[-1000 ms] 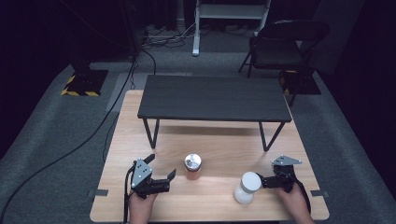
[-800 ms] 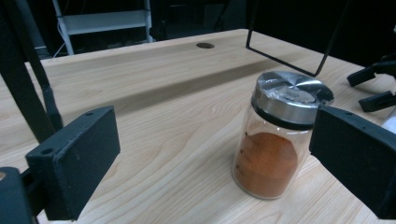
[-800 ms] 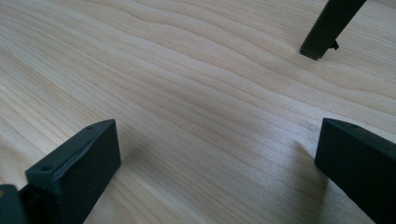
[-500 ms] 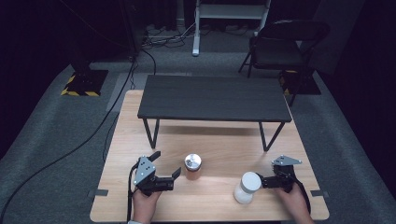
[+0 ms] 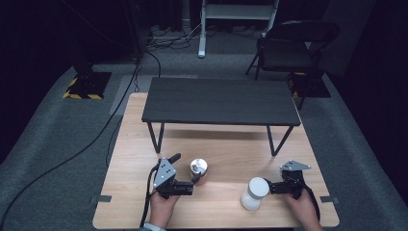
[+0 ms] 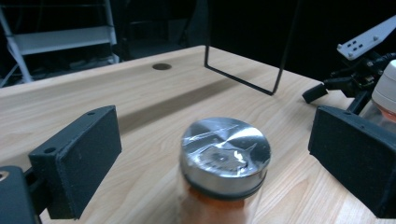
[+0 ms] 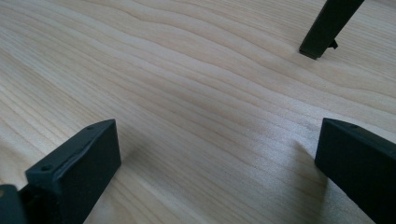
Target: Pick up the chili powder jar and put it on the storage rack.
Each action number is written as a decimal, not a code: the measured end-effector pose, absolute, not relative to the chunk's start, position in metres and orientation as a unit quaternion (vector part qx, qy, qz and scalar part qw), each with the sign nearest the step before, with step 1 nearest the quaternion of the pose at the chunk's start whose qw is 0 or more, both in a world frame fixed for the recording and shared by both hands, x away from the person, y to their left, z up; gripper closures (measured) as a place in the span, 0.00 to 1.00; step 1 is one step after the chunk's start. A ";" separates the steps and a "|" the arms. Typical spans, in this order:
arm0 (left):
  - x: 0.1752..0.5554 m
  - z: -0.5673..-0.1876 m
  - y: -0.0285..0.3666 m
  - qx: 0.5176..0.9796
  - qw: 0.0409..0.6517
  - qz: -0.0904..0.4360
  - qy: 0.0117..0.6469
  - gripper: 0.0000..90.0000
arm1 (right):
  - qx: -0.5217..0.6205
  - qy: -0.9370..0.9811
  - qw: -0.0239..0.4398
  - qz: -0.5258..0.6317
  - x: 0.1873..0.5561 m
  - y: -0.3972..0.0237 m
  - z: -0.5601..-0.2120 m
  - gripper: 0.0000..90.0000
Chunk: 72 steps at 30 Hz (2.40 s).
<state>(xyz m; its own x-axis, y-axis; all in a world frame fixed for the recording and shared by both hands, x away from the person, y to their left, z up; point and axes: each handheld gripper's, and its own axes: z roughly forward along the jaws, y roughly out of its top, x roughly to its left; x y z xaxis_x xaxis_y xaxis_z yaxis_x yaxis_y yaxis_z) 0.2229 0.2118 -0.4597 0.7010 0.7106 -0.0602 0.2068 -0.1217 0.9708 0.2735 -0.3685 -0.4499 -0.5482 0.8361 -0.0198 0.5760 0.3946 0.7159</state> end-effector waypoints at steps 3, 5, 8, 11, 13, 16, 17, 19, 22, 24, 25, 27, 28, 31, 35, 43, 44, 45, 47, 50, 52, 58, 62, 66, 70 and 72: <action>0.226 -0.462 0.205 0.723 0.571 0.222 0.319 0.03 | 0.435 0.812 0.193 0.337 0.273 -0.368 -0.450 0.00; 0.227 -0.465 0.201 0.725 0.565 0.225 0.322 0.03 | 0.434 0.813 0.193 0.337 0.274 -0.369 -0.450 0.00; 0.224 -0.472 0.194 0.726 0.558 0.238 0.324 0.06 | 0.435 0.812 0.193 0.337 0.274 -0.368 -0.450 0.00; 0.223 -0.480 0.191 0.718 0.560 0.239 0.336 0.08 | 0.433 0.813 0.193 0.338 0.275 -0.369 -0.450 0.00; 0.225 -0.482 0.189 0.723 0.554 0.238 0.337 0.08 | 0.433 0.814 0.192 0.338 0.275 -0.369 -0.450 0.00; 0.226 -0.484 0.184 0.730 0.547 0.236 0.337 0.09 | 0.432 0.814 0.192 0.338 0.275 -0.369 -0.450 0.00; 0.227 -0.485 0.182 0.731 0.545 0.236 0.337 0.10 | 0.432 0.814 0.191 0.338 0.276 -0.369 -0.450 0.00; 0.227 -0.488 0.179 0.733 0.541 0.236 0.338 0.12 | 0.432 0.814 0.191 0.338 0.276 -0.369 -0.450 0.00; 0.227 -0.493 0.174 0.734 0.536 0.244 0.339 0.15 | 0.432 0.814 0.191 0.338 0.276 -0.369 -0.450 0.00; 0.229 -0.495 0.172 0.735 0.533 0.240 0.344 0.19 | 0.432 0.814 0.191 0.338 0.276 -0.369 -0.450 0.00; 0.228 -0.495 0.171 0.738 0.528 0.243 0.343 0.22 | 0.432 0.814 0.191 0.338 0.276 -0.369 -0.450 0.00; 0.228 -0.496 0.170 0.740 0.526 0.242 0.342 0.27 | 0.432 0.814 0.191 0.338 0.276 -0.369 -0.450 0.00; 0.229 -0.496 0.170 0.742 0.524 0.241 0.342 0.28 | 0.432 0.814 0.191 0.338 0.276 -0.369 -0.450 0.00; 0.230 -0.496 0.169 0.749 0.518 0.235 0.341 0.32 | 0.432 0.814 0.191 0.338 0.276 -0.369 -0.450 0.00; 0.230 -0.495 0.168 0.750 0.514 0.235 0.342 0.33 | 0.433 0.814 0.191 0.338 0.276 -0.369 -0.450 0.00; 0.232 -0.493 0.167 0.752 0.509 0.227 0.351 0.33 | 0.433 0.813 0.191 0.338 0.276 -0.369 -0.450 0.00; 0.233 -0.492 0.167 0.752 0.509 0.227 0.351 0.34 | 0.433 0.813 0.191 0.338 0.276 -0.369 -0.450 0.00; 0.233 -0.492 0.167 0.752 0.509 0.226 0.351 0.34 | 0.433 0.813 0.192 0.338 0.276 -0.369 -0.450 0.00; 0.233 -0.492 0.167 0.752 0.510 0.226 0.351 0.34 | 0.433 0.813 0.191 0.338 0.276 -0.369 -0.450 0.00; 0.235 -0.488 0.166 0.756 0.503 0.224 0.353 0.34 | 0.433 0.813 0.191 0.338 0.276 -0.369 -0.450 0.00; 0.235 -0.485 0.166 0.760 0.498 0.224 0.353 0.34 | 0.433 0.813 0.191 0.338 0.276 -0.369 -0.450 0.00; 0.235 -0.470 0.169 0.753 0.504 0.229 0.357 0.34 | 0.433 0.814 0.191 0.338 0.277 -0.369 -0.450 0.00; 0.236 -0.455 0.171 0.751 0.507 0.231 0.353 0.34 | 0.433 0.814 0.191 0.338 0.277 -0.369 -0.450 0.00; 0.240 -0.434 0.173 0.748 0.514 0.227 0.353 0.34 | 0.433 0.813 0.191 0.338 0.277 -0.369 -0.450 0.00; 0.243 -0.411 0.174 0.747 0.521 0.227 0.345 0.34 | 0.433 0.814 0.191 0.338 0.277 -0.369 -0.450 0.00; 0.244 -0.398 0.174 0.746 0.522 0.230 0.344 0.34 | 0.433 0.814 0.191 0.338 0.277 -0.369 -0.450 0.00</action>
